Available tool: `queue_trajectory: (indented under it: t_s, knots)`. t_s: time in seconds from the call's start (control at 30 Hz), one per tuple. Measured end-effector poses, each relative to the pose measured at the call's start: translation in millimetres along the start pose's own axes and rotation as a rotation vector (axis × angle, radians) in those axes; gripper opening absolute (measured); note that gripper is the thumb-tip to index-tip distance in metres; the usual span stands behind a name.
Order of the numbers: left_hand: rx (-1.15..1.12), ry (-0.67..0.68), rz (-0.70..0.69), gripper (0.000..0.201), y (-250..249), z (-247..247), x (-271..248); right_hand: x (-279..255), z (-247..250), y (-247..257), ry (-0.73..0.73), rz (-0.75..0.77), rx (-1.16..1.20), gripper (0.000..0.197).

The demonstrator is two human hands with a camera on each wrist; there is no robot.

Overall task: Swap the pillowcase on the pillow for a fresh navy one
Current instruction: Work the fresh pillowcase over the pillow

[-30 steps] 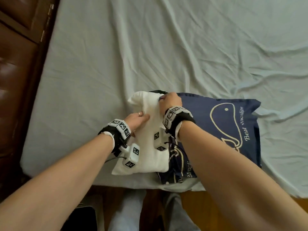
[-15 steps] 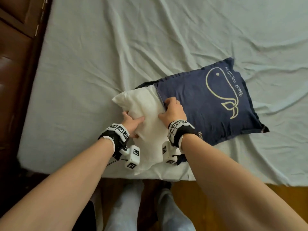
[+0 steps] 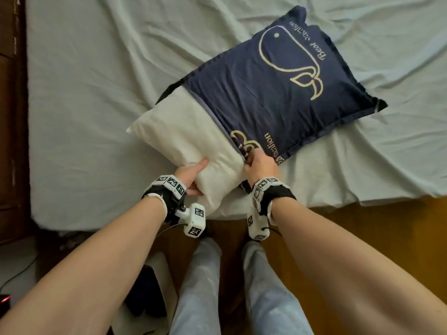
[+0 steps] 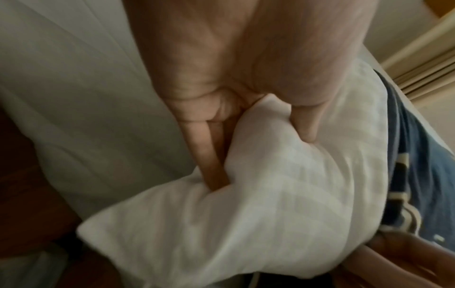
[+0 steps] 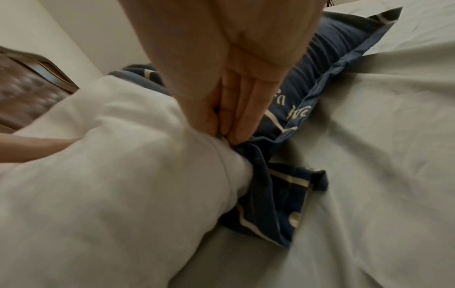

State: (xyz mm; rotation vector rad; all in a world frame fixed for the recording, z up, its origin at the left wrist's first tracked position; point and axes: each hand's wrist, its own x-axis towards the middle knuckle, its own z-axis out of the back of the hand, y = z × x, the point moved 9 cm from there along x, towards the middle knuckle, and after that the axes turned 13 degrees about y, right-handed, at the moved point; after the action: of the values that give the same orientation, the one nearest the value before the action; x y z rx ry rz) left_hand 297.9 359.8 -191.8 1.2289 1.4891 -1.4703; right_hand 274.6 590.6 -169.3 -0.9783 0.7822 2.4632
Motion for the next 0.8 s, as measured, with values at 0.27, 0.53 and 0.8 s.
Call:
queue_trajectory:
  t_s: [0.27, 0.53, 0.8]
  knots:
    - [0.097, -0.012, -0.107, 0.043, -38.2, -41.7, 6.4, -23.5, 3.7, 71.5, 0.219, 0.411, 0.035, 0.012]
    - [0.307, -0.1, 0.133, 0.05, -56.5, -0.2, -30.2, -20.0, 23.7, 26.2, 0.317, 0.095, -0.06, 0.012]
    - [0.566, -0.435, -0.179, 0.059, -188.5, 50.9, -34.6, 38.3, 112.9, 110.7, 0.076, 0.112, -0.069, 0.037]
